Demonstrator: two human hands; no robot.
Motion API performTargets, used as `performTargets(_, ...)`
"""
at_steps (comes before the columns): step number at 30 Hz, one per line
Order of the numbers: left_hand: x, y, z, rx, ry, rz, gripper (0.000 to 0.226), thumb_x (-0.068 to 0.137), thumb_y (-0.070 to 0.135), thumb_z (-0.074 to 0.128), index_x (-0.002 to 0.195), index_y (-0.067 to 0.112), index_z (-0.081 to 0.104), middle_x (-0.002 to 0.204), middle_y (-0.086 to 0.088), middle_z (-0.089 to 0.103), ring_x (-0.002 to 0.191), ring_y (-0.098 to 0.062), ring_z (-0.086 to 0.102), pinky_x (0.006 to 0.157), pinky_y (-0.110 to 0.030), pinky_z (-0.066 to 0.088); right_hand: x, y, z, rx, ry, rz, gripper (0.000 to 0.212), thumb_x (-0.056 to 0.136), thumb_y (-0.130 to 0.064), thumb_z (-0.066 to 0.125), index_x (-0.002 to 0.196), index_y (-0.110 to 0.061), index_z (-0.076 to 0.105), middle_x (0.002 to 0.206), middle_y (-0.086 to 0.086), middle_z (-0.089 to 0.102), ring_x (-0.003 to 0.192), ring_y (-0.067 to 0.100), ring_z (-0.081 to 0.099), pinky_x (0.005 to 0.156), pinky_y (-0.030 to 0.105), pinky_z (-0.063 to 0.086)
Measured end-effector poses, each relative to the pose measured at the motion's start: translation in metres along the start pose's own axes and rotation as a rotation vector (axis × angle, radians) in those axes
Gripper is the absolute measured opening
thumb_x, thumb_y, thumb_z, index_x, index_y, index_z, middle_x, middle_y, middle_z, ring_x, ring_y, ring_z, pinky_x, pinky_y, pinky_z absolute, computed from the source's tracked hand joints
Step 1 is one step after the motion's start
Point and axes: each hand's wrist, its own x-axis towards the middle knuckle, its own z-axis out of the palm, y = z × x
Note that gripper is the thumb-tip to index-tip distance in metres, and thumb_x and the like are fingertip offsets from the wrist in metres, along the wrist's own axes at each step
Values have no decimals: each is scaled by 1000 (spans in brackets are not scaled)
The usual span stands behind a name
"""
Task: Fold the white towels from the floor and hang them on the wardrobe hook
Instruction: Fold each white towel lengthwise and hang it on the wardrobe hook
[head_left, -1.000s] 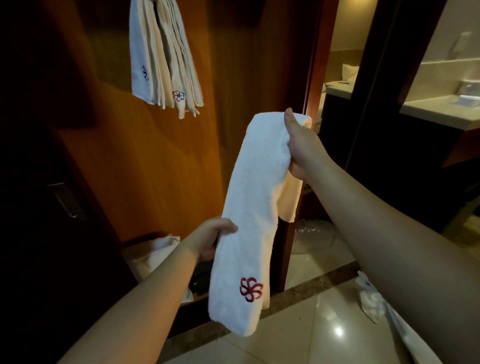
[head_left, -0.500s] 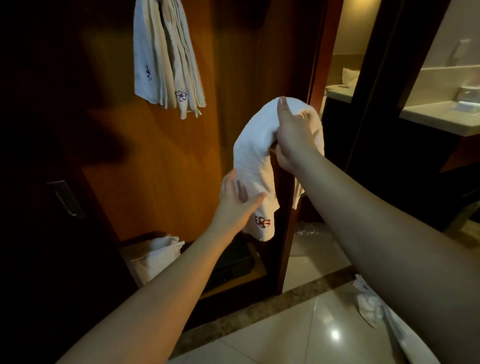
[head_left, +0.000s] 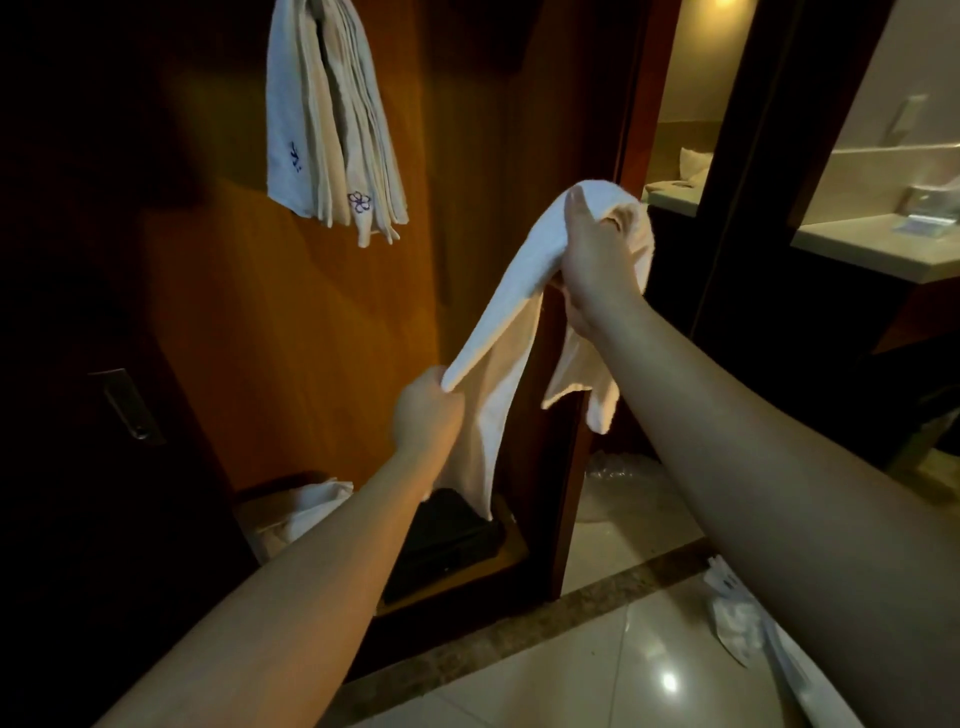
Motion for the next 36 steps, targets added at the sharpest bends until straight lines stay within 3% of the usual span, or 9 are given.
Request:
performTargets(7, 5, -94, -13, 411, -105, -93, 11, 94, 19, 55, 103, 18, 61, 95, 2, 53, 71, -11, 50, 53, -26, 36, 17, 31, -25, 155, 156, 180, 37, 100, -57, 49, 98, -21, 57, 114, 13, 67, 103, 24, 65, 97, 44, 54)
performTargets(11, 1, -114, -32, 318, -115, -158, 11, 91, 21, 63, 101, 17, 57, 96, -1, 56, 78, -16, 59, 64, -36, 56, 23, 37, -38, 355, 225, 265, 61, 99, -51, 57, 147, -17, 42, 108, 5, 66, 107, 22, 65, 90, 38, 55)
performTargets(13, 5, -111, -46, 267, -112, -144, 15, 92, 21, 65, 104, 18, 56, 99, -1, 56, 79, -14, 58, 62, -31, 52, 27, 38, -45, 414, 271, 296, 64, 97, -49, 62, 150, -21, 40, 104, 1, 64, 98, 17, 64, 82, 34, 56)
performTargets(16, 17, -99, -87, -3, -65, -137, 17, 88, 23, 71, 100, 30, 61, 93, 8, 62, 81, -10, 62, 59, -24, 44, 39, 39, -56, 516, 309, 343, 54, 93, -46, 68, 136, -16, 55, 109, 2, 66, 107, 19, 65, 89, 36, 56)
performTargets(20, 7, -97, -121, -1015, -45, -252, 29, 80, 26, 75, 108, 35, 70, 99, 8, 73, 91, -12, 71, 74, -29, 57, 50, 43, -59, 753, 353, 387, 65, 92, -41, 72, 142, -9, 45, 117, 12, 59, 121, 31, 59, 99, 44, 50)
performTargets(24, -24, -91, -69, -836, -376, -462, 56, 83, 18, 72, 136, 16, 57, 121, -5, 73, 117, -26, 66, 96, -46, 54, 43, 48, -43, 821, 339, 421, 60, 96, -37, 69, 142, -6, 45, 102, 14, 57, 102, 27, 62, 79, 40, 50)
performTargets(28, -26, -94, -68, -890, -246, -496, 33, 96, 13, 62, 128, 21, 63, 123, -7, 71, 112, -26, 68, 87, -45, 58, 46, 56, -50, 798, 330, 425, 34, 97, -35, 66, 116, -8, 57, 104, 13, 66, 91, 28, 67, 61, 40, 56)
performTargets(32, -21, -82, -87, -886, -117, -493, 24, 97, 16, 58, 93, 36, 69, 112, -6, 73, 104, -33, 69, 89, -59, 55, 52, 70, -63, 799, 335, 447, 45, 95, -37, 68, 125, -4, 60, 108, 16, 72, 94, 33, 72, 83, 47, 60)
performTargets(36, -16, -59, -118, -1126, -175, -214, 27, 85, 8, 65, 90, 34, 71, 112, -2, 73, 107, -29, 70, 69, -43, 62, 51, 75, -69, 762, 328, 443, 45, 98, -38, 63, 128, -3, 62, 112, 18, 73, 96, 34, 73, 76, 44, 61)
